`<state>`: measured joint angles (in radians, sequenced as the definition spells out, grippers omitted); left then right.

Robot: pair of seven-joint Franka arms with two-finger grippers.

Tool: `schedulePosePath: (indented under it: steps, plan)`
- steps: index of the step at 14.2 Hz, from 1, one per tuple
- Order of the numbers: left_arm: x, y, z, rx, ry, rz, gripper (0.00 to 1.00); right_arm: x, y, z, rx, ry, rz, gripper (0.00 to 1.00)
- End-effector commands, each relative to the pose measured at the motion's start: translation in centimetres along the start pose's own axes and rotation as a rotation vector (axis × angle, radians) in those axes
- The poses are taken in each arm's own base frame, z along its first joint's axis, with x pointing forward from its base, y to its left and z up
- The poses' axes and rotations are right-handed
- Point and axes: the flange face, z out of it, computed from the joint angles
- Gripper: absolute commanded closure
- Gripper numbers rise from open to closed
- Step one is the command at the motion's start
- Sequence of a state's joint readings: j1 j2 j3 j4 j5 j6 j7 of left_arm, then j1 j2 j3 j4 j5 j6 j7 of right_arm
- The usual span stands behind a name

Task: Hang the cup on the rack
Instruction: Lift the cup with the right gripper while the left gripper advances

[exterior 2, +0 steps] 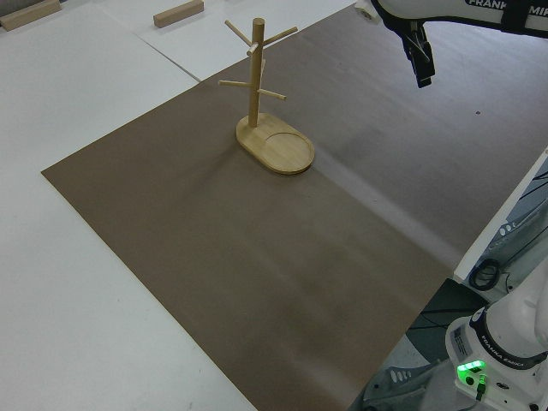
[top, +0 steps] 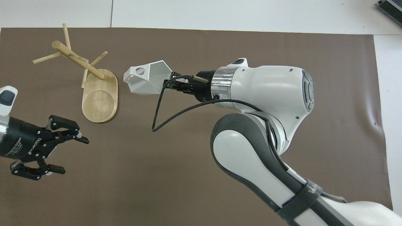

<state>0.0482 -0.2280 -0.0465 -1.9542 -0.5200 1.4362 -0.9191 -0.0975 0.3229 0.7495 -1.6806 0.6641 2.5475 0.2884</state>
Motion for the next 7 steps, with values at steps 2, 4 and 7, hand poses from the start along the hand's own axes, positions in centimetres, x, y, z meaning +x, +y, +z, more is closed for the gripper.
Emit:
schedulePosePath:
  steps: [2, 4, 7]
  plan:
    - [1.1, -1.3, -0.2, -0.185, -0.033, -0.281, 0.00, -1.3, -2.0, 0.4, 0.070, 0.011, 0.037, 1.00]
    - [2.8, -0.9, -0.4, -0.279, -0.065, -0.420, 0.00, -2.0, -3.1, 0.4, 0.114, 0.034, 0.068, 1.00]
    - [5.6, -1.6, -0.9, -0.440, -0.159, -0.559, 0.00, -2.4, -3.5, 0.5, 0.121, 0.029, 0.072, 1.00]
